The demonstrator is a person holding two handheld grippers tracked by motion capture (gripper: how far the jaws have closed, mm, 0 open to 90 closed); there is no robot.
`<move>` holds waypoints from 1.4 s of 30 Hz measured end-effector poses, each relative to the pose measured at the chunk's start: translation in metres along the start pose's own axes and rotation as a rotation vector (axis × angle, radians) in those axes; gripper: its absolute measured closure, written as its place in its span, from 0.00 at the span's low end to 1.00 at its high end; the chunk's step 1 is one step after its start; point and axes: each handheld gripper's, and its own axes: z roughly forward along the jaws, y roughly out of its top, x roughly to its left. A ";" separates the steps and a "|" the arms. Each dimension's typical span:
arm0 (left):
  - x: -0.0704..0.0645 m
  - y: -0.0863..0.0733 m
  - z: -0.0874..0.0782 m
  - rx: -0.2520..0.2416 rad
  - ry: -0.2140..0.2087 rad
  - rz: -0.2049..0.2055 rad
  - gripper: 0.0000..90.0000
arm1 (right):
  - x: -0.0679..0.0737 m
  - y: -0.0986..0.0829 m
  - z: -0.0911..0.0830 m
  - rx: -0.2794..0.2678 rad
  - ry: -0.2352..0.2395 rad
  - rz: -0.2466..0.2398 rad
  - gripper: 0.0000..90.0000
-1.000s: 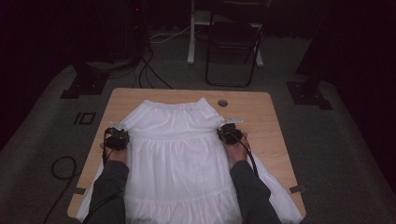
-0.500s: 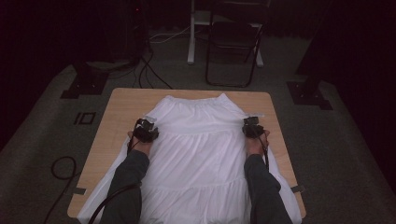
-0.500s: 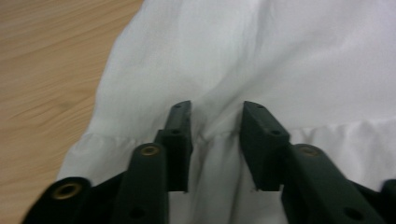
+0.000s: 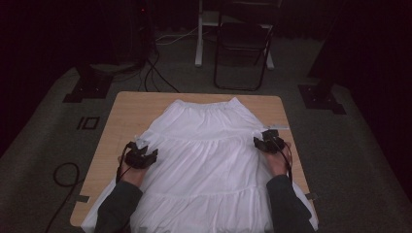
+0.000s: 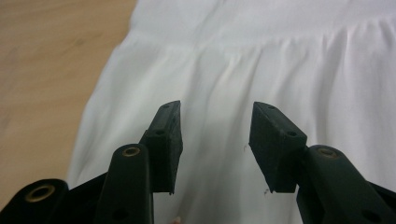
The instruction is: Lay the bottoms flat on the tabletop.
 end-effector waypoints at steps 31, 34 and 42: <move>0.061 -0.093 -0.076 0.082 0.124 -0.112 0.58 | -0.025 -0.125 -0.119 -0.039 -0.055 0.000 0.66; 0.062 -0.096 -0.076 0.103 0.116 -0.117 0.59 | -0.031 -0.128 -0.125 -0.036 -0.072 0.018 0.73; 0.062 -0.097 -0.076 0.116 0.087 -0.137 0.60 | -0.042 -0.142 -0.125 0.011 -0.115 0.062 0.64</move>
